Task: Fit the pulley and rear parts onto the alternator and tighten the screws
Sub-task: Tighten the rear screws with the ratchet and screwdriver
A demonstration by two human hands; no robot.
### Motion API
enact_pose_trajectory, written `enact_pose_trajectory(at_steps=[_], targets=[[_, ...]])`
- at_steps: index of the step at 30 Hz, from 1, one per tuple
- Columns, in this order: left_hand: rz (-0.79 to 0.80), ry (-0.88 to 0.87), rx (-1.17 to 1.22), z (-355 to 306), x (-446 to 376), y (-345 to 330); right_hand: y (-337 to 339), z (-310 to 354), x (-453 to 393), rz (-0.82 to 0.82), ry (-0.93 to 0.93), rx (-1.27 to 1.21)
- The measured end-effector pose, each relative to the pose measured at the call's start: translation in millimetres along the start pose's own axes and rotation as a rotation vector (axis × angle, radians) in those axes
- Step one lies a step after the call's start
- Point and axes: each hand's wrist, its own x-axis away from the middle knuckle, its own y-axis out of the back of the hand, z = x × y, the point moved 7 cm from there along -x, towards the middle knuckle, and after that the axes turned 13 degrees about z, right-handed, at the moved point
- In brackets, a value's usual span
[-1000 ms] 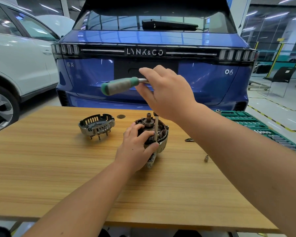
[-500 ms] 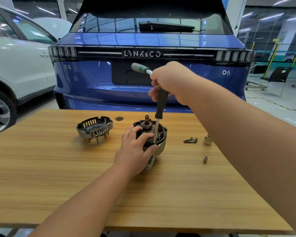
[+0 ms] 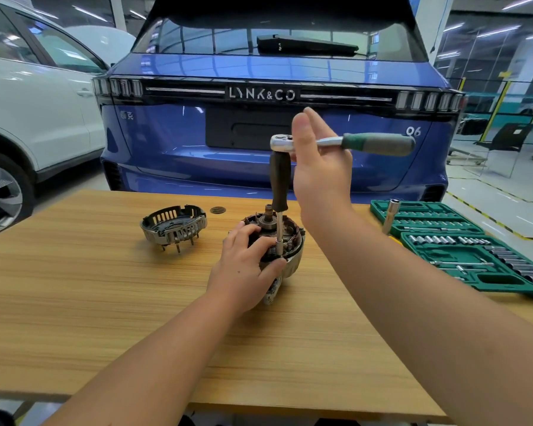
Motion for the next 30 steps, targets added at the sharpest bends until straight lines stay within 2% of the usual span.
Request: enact_pose_trajectory(at_steps=[5, 8, 11, 13, 17, 20, 22, 23, 26, 28, 30], targets=[[-0.004, -0.008, 0.02, -0.5, 1.0, 1.0, -4.2, 23.6, 10.6, 0.057, 0.491, 0.781], [-0.007, -0.007, 0.013, -1.2, 1.7, 1.0, -16.3, 34.0, 6.1, 0.156, 0.613, 1.078], [-0.013, -0.008, 0.013, -2.1, 2.5, 1.3, -32.1, 28.9, -4.0, 0.357, 0.465, 1.307], [-0.017, -0.009, 0.015, -2.4, 2.6, 1.6, -38.4, 28.9, -5.0, 0.447, 0.41, 1.338], [-0.016, -0.011, 0.009, -2.2, 2.7, 1.4, -42.9, 38.7, -11.2, 0.449, 0.353, 1.427], [-0.009, -0.01, 0.006, -1.5, 2.2, 0.8, -32.9, 38.8, -34.1, 0.45, 0.041, 1.491], [-0.003, -0.004, 0.003, -0.7, 1.8, 0.4, -23.7, 40.1, -43.2, 0.477, -0.18, 1.376], [0.002, 0.0, 0.001, -0.3, 1.6, 0.0, -18.4, 39.3, -45.5, 0.468, -0.288, 1.215], [0.013, 0.007, -0.004, 0.5, 0.7, -0.8, -6.7, 22.5, -29.2, 0.341, -0.64, 0.402], [0.011, 0.003, -0.002, 0.3, 0.4, -0.7, -9.4, 9.2, -16.4, 0.287, -0.71, -0.027], [0.0, -0.007, 0.008, -0.4, 0.8, 0.3, -12.4, -0.5, -10.0, 0.216, -0.679, -0.335]])
